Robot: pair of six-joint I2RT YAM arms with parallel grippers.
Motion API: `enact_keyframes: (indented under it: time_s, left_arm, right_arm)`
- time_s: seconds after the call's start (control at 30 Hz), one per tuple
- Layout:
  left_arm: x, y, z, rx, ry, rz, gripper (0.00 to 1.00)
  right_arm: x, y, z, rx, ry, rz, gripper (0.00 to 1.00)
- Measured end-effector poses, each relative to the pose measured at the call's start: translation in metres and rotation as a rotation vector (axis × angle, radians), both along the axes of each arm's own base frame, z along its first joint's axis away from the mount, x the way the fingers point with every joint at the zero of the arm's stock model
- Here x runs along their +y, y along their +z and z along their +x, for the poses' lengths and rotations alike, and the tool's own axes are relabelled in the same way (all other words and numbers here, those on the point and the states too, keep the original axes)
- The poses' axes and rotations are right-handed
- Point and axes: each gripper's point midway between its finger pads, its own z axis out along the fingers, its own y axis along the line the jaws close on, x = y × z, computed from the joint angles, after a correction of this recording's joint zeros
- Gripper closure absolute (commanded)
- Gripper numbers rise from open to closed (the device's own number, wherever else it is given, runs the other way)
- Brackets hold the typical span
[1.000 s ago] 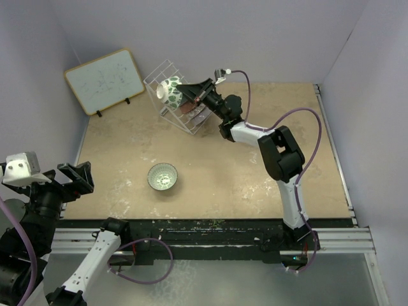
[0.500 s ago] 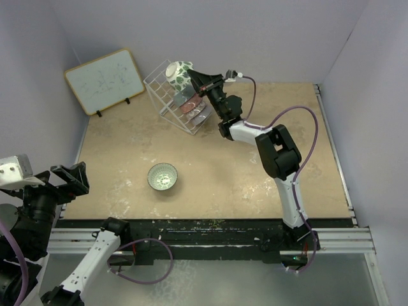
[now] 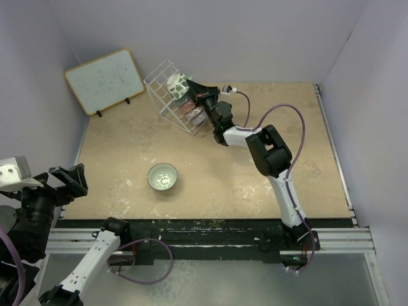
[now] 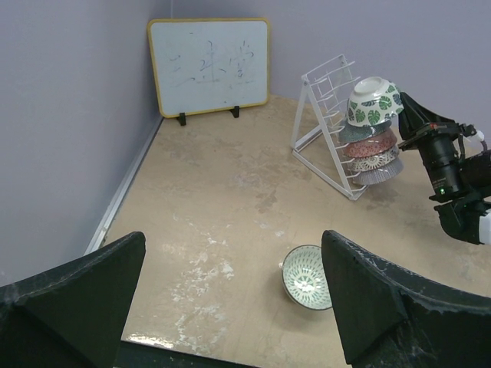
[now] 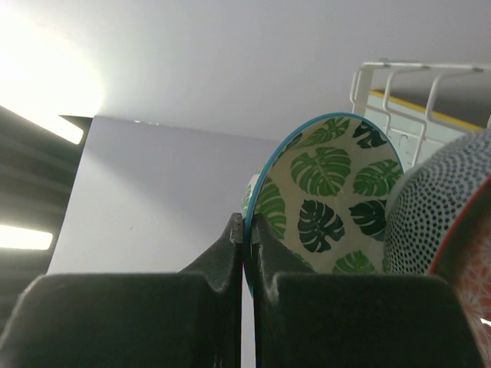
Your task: Load the bowls into the dish rack
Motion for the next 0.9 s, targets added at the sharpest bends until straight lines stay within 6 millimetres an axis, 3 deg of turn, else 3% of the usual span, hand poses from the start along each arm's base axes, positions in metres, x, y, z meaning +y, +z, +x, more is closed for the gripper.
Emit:
enact_keyframes:
  time_s: [0.2,0.57,0.9]
  left_arm:
    - [0.002,-0.001,-0.003,0.006,0.004,0.001,0.01]
    - [0.005,-0.003,-0.007,0.008,0.010,0.003,0.01]
    - [0.006,0.000,-0.010,-0.004,0.015,0.000,0.01]
  right_arm:
    - [0.011,-0.009,0.002,0.032,0.013,0.025,1.00]
    - [0.012,-0.033,0.021,0.086,-0.007,0.018,1.00]
    - [0.012,-0.041,0.027,0.138,-0.017,0.018,0.97]
